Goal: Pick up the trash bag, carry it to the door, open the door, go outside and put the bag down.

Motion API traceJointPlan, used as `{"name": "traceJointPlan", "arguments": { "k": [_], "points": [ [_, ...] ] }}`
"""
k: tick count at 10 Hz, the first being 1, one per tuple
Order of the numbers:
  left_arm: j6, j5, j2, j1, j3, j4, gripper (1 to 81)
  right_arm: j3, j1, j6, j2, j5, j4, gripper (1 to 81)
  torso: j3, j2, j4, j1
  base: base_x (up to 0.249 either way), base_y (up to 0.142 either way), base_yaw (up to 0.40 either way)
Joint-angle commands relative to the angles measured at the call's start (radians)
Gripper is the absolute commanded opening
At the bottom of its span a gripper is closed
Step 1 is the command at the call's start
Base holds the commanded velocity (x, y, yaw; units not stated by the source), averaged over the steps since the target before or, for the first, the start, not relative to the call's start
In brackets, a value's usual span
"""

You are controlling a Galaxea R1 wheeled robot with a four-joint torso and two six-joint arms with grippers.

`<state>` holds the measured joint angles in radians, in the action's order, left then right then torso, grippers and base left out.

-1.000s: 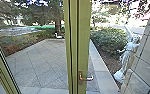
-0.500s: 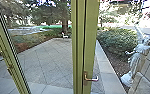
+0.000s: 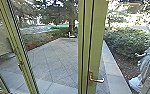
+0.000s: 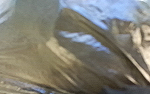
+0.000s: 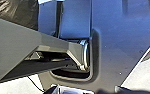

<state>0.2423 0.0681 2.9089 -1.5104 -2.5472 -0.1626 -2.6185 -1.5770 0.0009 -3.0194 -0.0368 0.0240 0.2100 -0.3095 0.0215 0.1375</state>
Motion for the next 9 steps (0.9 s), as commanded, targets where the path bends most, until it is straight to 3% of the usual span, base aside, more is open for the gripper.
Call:
{"name": "traceJointPlan", "arguments": {
  "k": [1, 6, 9],
  "points": [
    [0.009, -0.054, -0.006, 0.045, 0.004, 0.011, 1.0, 0.009, 0.036, -0.004, -0.009, -0.064, -0.006, 81.1, 0.0, 0.0, 0.0, 0.0, 0.0, 0.0, 0.175],
    [0.008, -0.054, -0.005, 0.045, 0.004, 0.009, 1.0, 0.009, 0.036, -0.004, -0.009, -0.064, -0.006, 81.1, 0.0, 0.0, 0.0, 0.0, 0.0, 0.0, 0.086],
    [0.008, -0.053, -0.005, 0.045, 0.002, 0.003, 1.0, 0.008, 0.038, -0.004, -0.009, -0.064, -0.003, 81.1, 0.0, 0.0, 0.0, 0.0, 0.0, -0.068, 0.0]
  ]
}}
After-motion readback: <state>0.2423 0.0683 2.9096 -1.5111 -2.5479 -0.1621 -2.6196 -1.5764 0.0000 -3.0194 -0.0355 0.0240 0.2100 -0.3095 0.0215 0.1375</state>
